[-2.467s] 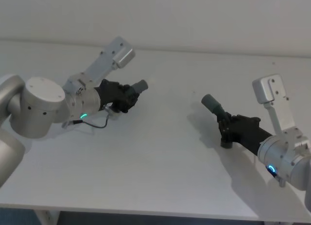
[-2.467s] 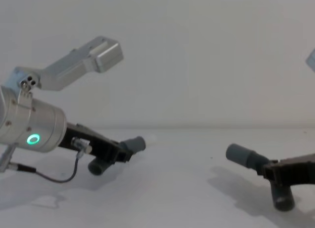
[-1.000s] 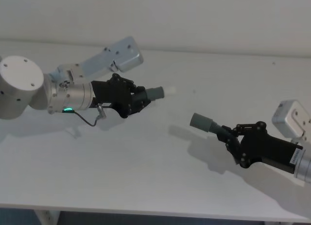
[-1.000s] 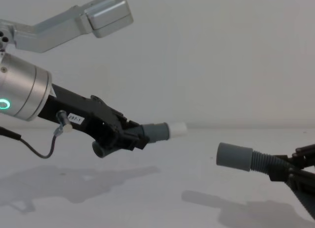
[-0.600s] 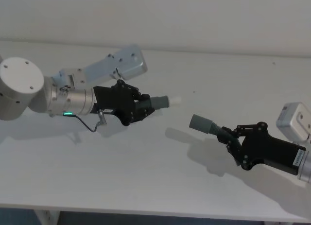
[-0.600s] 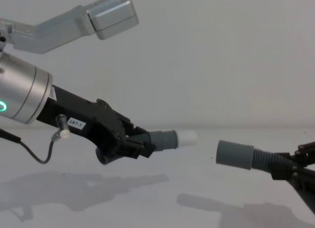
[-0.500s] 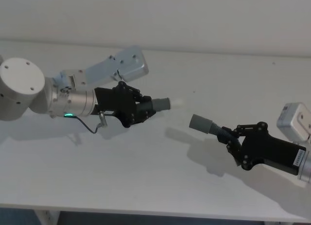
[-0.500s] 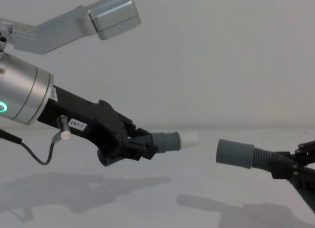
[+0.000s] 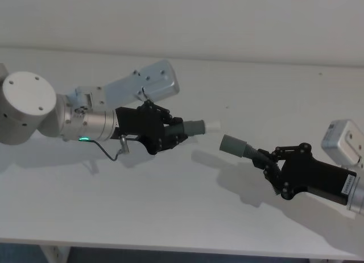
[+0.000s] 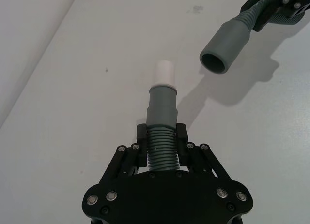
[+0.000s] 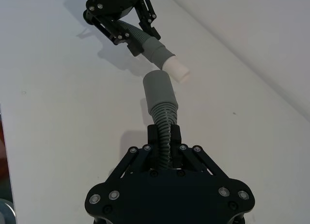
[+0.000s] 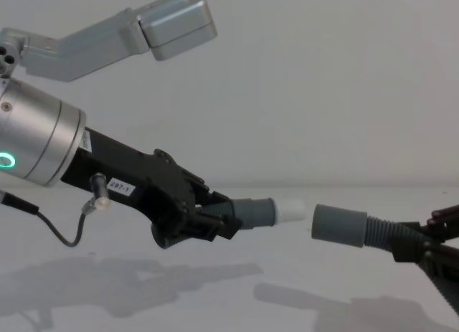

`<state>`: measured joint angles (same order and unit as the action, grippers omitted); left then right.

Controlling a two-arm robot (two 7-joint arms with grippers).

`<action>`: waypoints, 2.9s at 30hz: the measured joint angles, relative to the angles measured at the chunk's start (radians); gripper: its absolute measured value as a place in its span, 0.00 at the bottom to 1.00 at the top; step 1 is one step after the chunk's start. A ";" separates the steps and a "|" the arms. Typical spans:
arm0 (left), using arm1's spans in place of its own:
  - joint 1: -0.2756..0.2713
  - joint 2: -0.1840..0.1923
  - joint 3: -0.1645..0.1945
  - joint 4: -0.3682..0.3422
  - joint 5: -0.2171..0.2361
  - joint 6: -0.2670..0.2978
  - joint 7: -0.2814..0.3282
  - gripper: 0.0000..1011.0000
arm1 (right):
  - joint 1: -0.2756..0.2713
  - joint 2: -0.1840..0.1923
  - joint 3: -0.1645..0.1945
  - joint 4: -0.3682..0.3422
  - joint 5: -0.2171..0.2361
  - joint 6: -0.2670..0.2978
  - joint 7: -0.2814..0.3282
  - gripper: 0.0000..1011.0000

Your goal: Use both hands to pick up one end of the pipe from the table, align the ends, and insert them.

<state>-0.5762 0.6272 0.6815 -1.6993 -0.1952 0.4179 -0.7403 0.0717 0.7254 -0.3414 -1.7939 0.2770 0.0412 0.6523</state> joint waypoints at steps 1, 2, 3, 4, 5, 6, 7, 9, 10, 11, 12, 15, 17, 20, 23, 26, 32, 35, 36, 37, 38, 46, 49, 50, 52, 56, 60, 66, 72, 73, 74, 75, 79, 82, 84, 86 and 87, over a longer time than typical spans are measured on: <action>0.000 0.000 0.001 -0.001 0.000 0.000 0.001 0.33 | 0.001 0.000 -0.001 0.000 0.000 0.002 -0.001 0.14; 0.000 0.000 0.001 -0.001 -0.001 -0.001 0.002 0.33 | 0.002 0.000 -0.002 0.000 0.001 0.004 -0.002 0.14; 0.001 0.000 0.002 -0.004 -0.001 -0.001 0.004 0.33 | 0.004 0.000 -0.004 0.000 0.001 0.007 -0.004 0.13; 0.001 0.000 0.003 -0.004 -0.002 -0.001 0.006 0.33 | 0.004 0.000 -0.006 0.001 0.001 0.008 -0.004 0.13; 0.002 0.000 0.004 -0.005 -0.002 -0.001 0.006 0.33 | 0.005 0.000 -0.007 0.002 0.002 0.010 -0.005 0.13; 0.002 0.000 0.005 -0.007 -0.003 -0.001 0.009 0.33 | 0.008 0.000 -0.009 0.003 0.002 0.014 -0.007 0.13; 0.002 0.000 0.006 -0.008 -0.003 -0.001 0.010 0.33 | 0.008 0.000 -0.009 0.003 0.002 0.014 -0.007 0.13; 0.002 0.001 0.007 -0.009 -0.004 -0.001 0.012 0.33 | 0.011 -0.001 -0.012 0.006 0.002 0.019 -0.009 0.13; 0.002 0.001 0.009 -0.011 -0.004 -0.001 0.014 0.33 | 0.014 -0.001 -0.014 0.009 0.003 0.022 -0.011 0.13; 0.002 0.002 0.010 -0.012 -0.004 -0.001 0.015 0.33 | 0.014 -0.001 -0.014 0.009 0.003 0.022 -0.011 0.13; 0.002 0.002 0.011 -0.013 -0.004 -0.001 0.016 0.33 | 0.016 -0.002 -0.016 0.011 0.003 0.025 -0.013 0.13; 0.002 0.004 0.014 -0.016 -0.004 0.002 0.020 0.33 | 0.022 -0.003 -0.021 0.016 0.003 0.031 -0.016 0.13; 0.001 0.004 0.016 -0.017 -0.004 0.003 0.021 0.33 | 0.025 -0.004 -0.022 0.018 0.004 0.032 -0.018 0.13; 0.000 0.006 0.020 -0.021 -0.003 0.008 0.025 0.33 | 0.032 -0.005 -0.028 0.024 0.006 0.038 -0.022 0.13; -0.002 0.008 0.023 -0.023 -0.001 0.013 0.027 0.33 | 0.037 -0.006 -0.031 0.028 0.007 0.041 -0.024 0.13; -0.003 0.009 0.026 -0.025 0.000 0.017 0.028 0.33 | 0.040 -0.006 -0.033 0.031 0.008 0.044 -0.026 0.13; -0.003 0.011 0.029 -0.031 0.007 0.025 0.031 0.33 | 0.048 -0.007 -0.040 0.036 0.012 0.049 -0.031 0.13; -0.003 0.012 0.030 -0.033 0.009 0.029 0.032 0.33 | 0.051 -0.007 -0.042 0.038 0.014 0.051 -0.032 0.13; -0.003 0.012 0.030 -0.033 0.010 0.029 0.032 0.33 | 0.053 -0.007 -0.043 0.039 0.016 0.053 -0.034 0.13; -0.003 0.012 0.031 -0.034 0.011 0.031 0.032 0.33 | 0.053 -0.007 -0.043 0.039 0.017 0.053 -0.034 0.13; -0.003 0.012 0.031 -0.034 0.011 0.031 0.032 0.33 | 0.054 -0.007 -0.044 0.039 0.018 0.054 -0.035 0.13; -0.003 0.012 0.033 -0.036 0.015 0.037 0.033 0.33 | 0.061 -0.007 -0.050 0.042 0.026 0.064 -0.042 0.13; -0.003 0.012 0.033 -0.038 0.016 0.040 0.033 0.33 | 0.063 -0.007 -0.051 0.043 0.030 0.070 -0.046 0.13; -0.003 0.012 0.033 -0.039 0.016 0.040 0.033 0.33 | 0.063 -0.007 -0.051 0.043 0.030 0.070 -0.046 0.13; -0.002 0.012 0.033 -0.040 0.017 0.042 0.034 0.33 | 0.065 -0.008 -0.053 0.043 0.032 0.074 -0.049 0.13; -0.001 0.012 0.033 -0.041 0.019 0.044 0.035 0.33 | 0.068 -0.008 -0.057 0.044 0.035 0.084 -0.056 0.13; -0.001 0.012 0.033 -0.042 0.021 0.045 0.035 0.33 | 0.071 -0.008 -0.060 0.044 0.037 0.094 -0.063 0.13; -0.002 0.008 0.034 -0.041 0.024 0.046 0.034 0.33 | 0.076 -0.007 -0.068 0.044 0.040 0.109 -0.074 0.13; -0.007 0.002 0.039 -0.033 0.026 0.044 0.030 0.33 | 0.080 -0.005 -0.072 0.044 0.043 0.114 -0.076 0.13; -0.008 0.001 0.040 -0.032 0.025 0.044 0.030 0.33 | 0.080 -0.004 -0.073 0.044 0.044 0.114 -0.076 0.13; -0.008 0.001 0.040 -0.032 0.025 0.044 0.030 0.33 | 0.081 -0.004 -0.073 0.044 0.045 0.115 -0.076 0.13; -0.010 -0.001 0.041 -0.029 0.025 0.042 0.028 0.33 | 0.082 -0.002 -0.074 0.044 0.046 0.115 -0.076 0.13; -0.015 -0.007 0.046 -0.019 0.024 0.039 0.024 0.33 | 0.084 0.002 -0.075 0.041 0.050 0.115 -0.076 0.13; -0.019 -0.011 0.050 -0.012 0.023 0.035 0.019 0.33 | 0.085 0.005 -0.075 0.037 0.055 0.114 -0.074 0.13; -0.023 -0.015 0.055 -0.005 0.021 0.031 0.015 0.33 | 0.085 0.009 -0.074 0.032 0.059 0.112 -0.072 0.13; -0.026 -0.018 0.057 0.000 0.019 0.029 0.013 0.33 | 0.086 0.011 -0.073 0.029 0.063 0.110 -0.070 0.13; -0.029 -0.020 0.060 0.004 0.018 0.026 0.010 0.33 | 0.086 0.013 -0.072 0.026 0.065 0.109 -0.069 0.13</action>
<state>-0.6052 0.6074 0.7414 -1.6954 -0.1775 0.4440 -0.7303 0.1577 0.7385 -0.4138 -1.7674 0.3423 0.1500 0.5836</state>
